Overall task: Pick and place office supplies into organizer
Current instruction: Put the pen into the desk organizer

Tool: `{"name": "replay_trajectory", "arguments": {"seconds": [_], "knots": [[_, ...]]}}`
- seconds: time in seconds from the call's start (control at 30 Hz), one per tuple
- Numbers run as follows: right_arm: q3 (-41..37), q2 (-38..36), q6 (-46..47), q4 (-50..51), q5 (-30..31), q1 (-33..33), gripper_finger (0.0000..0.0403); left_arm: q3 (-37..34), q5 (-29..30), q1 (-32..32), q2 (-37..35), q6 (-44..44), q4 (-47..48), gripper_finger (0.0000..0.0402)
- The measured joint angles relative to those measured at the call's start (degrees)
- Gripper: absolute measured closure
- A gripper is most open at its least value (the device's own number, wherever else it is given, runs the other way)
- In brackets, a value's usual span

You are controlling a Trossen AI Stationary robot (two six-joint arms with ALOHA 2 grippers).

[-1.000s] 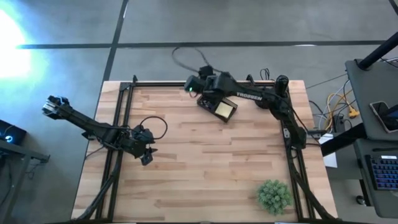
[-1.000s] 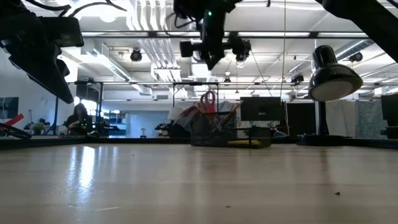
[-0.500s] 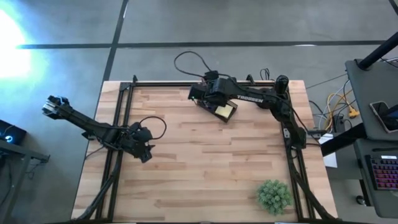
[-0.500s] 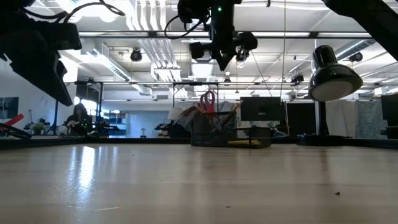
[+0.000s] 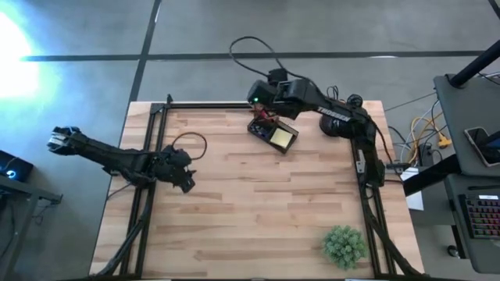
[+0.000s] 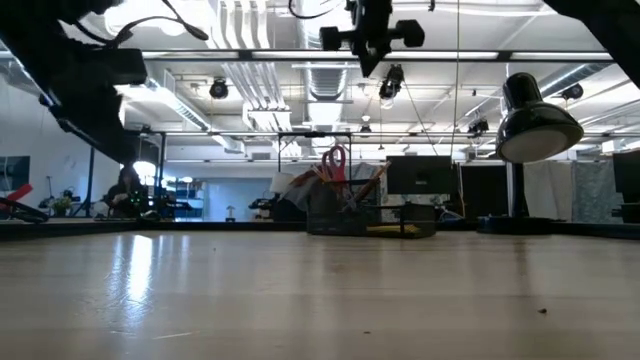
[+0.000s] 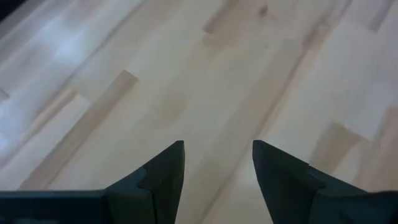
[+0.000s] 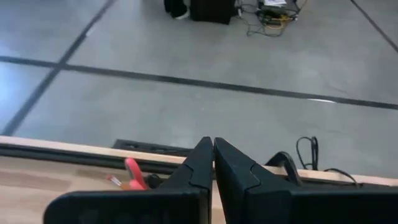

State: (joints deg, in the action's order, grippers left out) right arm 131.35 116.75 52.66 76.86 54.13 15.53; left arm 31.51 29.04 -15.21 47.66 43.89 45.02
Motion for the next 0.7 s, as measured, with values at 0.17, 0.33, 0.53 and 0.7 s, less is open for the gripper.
{"name": "replay_trajectory", "arguments": {"seconds": [0.17,0.33,0.53,0.7], "knots": [[0.6,-2.0,-7.3,-0.2,-7.6,1.3,0.0394,0.0,-2.7,6.5,-2.1,-7.1,-7.1,0.0227],[0.3,-1.4,-15.1,-0.3,-21.5,6.2,0.0394,0.0,-15.3,15.7,-3.3,-12.0,-20.8,0.0227],[-0.3,-1.6,-15.2,1.1,-36.2,17.4,0.0394,1.0,-28.5,33.8,1.3,-14.7,-32.1,0.0227],[-0.3,-1.6,-18.9,1.7,-38.6,18.5,0.0394,3.7,-44.5,50.1,13.1,-19.7,-45.5,0.0227]]}}
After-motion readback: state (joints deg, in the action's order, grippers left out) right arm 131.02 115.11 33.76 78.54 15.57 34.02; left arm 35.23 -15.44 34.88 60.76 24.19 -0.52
